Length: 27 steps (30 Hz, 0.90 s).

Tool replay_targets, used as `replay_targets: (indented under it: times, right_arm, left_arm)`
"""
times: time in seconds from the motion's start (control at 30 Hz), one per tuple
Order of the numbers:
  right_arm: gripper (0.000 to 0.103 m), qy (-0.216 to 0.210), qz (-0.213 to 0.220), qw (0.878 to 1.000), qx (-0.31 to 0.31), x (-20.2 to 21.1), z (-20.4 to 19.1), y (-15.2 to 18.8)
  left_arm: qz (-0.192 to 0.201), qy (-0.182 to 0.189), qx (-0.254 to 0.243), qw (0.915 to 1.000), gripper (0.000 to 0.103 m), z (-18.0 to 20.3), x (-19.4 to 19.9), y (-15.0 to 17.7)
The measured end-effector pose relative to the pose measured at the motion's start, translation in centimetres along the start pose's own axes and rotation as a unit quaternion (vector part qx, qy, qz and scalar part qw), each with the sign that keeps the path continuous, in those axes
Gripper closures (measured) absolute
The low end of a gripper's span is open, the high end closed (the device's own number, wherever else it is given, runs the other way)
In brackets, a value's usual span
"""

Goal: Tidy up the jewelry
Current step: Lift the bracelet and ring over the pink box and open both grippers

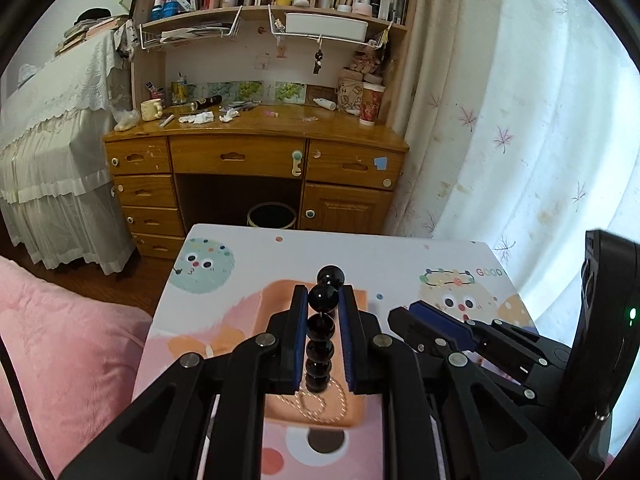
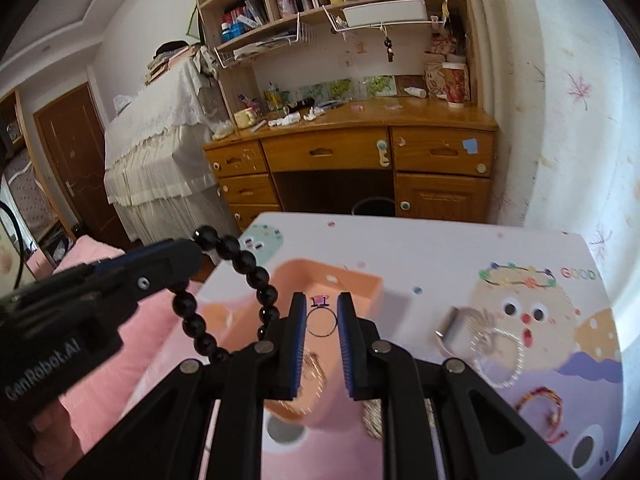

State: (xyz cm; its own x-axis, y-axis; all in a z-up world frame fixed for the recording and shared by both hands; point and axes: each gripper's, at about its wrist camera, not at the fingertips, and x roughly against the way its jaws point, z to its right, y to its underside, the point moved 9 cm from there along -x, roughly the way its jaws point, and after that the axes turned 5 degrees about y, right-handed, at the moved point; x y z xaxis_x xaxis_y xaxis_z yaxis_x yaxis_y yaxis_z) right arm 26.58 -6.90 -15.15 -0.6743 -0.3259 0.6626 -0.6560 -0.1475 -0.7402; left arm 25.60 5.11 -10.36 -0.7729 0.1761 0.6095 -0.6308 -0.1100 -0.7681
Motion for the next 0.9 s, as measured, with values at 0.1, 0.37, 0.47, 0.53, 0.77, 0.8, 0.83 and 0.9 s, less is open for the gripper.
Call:
replay_targets:
  times: [0.1, 0.37, 0.47, 0.53, 0.77, 0.8, 0.83, 0.9]
  right_arm:
    - [0.087, -0.002, 0.0, 1.0, -0.01, -1.2, -0.7, -0.7]
    - [0.087, 0.001, -0.013, 1.0, -0.019, -3.2, -1.5, -1.0]
    - [0.078, 0.02, -0.035, 0.999, -0.032, -3.9, -0.6, -0.4]
    - [0.071, 0.014, -0.036, 0.998, -0.048, -3.7, -0.1, -0.4]
    - [0.067, 0.01, -0.057, 0.997, -0.059, -3.2, 1.2, 0.7]
    - [0.067, 0.012, -0.064, 0.996, -0.055, -3.1, 1.5, 1.2]
    - [0.065, 0.014, -0.071, 0.996, -0.052, -3.0, 1.7, 1.6]
    - [0.062, 0.018, -0.087, 0.995, -0.045, -2.6, 2.4, 2.9]
  left_arm:
    - [-0.008, 0.004, 0.003, 1.0, 0.09, -1.0, -0.9, 0.2]
    - [-0.044, 0.016, 0.02, 0.9987, 0.082, -3.0, -3.0, 1.4]
    - [-0.046, 0.007, 0.026, 0.9986, 0.063, -3.9, -3.2, 1.5]
    - [-0.047, 0.008, 0.029, 0.9985, 0.061, -4.1, -3.3, 1.5]
    - [-0.078, 0.005, 0.029, 0.9965, 0.053, -3.5, -4.1, 2.7]
    - [-0.082, 0.014, 0.029, 0.9961, 0.053, -3.1, -4.1, 3.0]
    - [-0.086, 0.024, 0.027, 0.9956, 0.053, -2.5, -4.1, 3.4]
    - [-0.093, 0.032, 0.02, 0.995, 0.053, -1.5, -4.1, 4.0]
